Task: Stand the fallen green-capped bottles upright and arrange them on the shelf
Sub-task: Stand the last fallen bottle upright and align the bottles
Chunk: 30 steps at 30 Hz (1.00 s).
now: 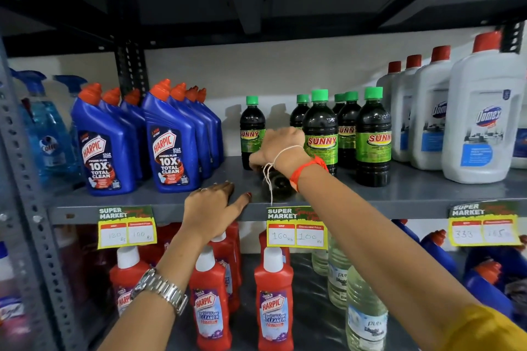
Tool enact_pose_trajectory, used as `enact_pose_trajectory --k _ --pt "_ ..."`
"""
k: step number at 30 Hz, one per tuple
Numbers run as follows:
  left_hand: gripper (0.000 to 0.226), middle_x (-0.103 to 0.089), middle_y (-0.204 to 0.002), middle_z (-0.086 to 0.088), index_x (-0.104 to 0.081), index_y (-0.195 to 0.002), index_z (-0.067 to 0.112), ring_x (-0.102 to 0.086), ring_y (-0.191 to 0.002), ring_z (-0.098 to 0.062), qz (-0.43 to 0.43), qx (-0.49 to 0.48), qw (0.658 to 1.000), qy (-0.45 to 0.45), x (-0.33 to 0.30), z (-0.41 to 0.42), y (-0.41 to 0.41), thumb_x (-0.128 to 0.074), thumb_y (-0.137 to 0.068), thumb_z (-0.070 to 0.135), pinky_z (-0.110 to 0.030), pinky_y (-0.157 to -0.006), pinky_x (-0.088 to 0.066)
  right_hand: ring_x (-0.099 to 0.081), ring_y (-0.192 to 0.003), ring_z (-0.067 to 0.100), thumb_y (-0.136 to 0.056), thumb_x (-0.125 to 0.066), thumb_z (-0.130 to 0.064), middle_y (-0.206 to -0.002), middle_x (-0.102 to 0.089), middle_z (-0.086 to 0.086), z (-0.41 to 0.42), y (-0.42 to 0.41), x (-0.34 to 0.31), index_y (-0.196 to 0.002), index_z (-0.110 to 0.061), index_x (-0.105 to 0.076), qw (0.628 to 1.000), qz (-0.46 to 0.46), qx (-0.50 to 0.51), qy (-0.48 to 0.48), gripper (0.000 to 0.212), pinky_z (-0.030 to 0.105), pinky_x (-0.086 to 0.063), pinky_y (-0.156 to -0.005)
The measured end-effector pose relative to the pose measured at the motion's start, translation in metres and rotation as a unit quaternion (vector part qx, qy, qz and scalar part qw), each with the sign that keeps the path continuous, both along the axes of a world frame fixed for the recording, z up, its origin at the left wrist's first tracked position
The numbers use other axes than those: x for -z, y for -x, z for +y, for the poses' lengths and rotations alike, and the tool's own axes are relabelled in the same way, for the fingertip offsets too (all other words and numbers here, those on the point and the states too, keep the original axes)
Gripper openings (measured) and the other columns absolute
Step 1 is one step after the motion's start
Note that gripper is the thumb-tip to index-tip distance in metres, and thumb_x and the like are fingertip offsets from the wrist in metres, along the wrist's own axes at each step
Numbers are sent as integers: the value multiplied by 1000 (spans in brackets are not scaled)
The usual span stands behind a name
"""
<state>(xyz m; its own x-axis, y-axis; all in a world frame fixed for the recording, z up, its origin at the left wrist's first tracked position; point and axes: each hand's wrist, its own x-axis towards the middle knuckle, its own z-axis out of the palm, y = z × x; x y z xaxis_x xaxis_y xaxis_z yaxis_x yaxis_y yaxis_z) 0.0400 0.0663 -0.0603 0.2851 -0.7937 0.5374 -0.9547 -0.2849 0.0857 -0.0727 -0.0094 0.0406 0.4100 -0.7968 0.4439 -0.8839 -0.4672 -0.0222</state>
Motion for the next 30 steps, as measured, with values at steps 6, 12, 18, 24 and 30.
enact_pose_trajectory --k 6,12,18,24,30 --pt "71 -50 -143 1 -49 -134 21 -49 -127 -21 15 -5 999 -38 -1 -1 0 -23 -84 65 -35 -94 -41 -62 -105 32 -61 -74 -54 -110 -67 11 1 17 -6 -118 -12 -56 946 -301 -122 -6 73 32 -47 -79" --pt "67 -46 -146 -1 -45 -137 22 -45 -131 -21 24 -14 998 -55 -4 0 3 -26 -87 62 -37 -97 -40 -48 -94 11 -61 -83 -24 -99 -53 -5 -5 15 9 -127 -20 -45 847 -462 -248 -86 76 16 -36 -79" --pt "74 -50 -142 -1 -50 -133 21 -48 -128 -20 24 -13 999 -46 -2 1 3 -21 -80 65 -34 -93 -39 -55 -96 14 -60 -83 -17 -95 -57 -6 -29 0 33 -114 -19 -45 821 -494 -248 -146 66 28 -45 -92" --pt "80 -46 -146 1 -47 -136 21 -43 -133 -18 20 -6 999 -46 -3 2 3 -17 -76 65 -33 -97 -37 -58 -106 22 -65 -80 -23 -101 -57 -3 -40 -2 28 -126 -18 -42 844 -426 -252 -205 71 27 -42 -86" --pt "93 -54 -139 -3 -52 -130 19 -51 -124 -21 13 -11 999 -37 -3 4 6 -7 -68 71 -33 -91 -40 -39 -131 34 -52 -85 -47 -137 -42 20 -32 -2 39 -142 -2 -20 908 -365 -176 -110 120 40 -36 -109"
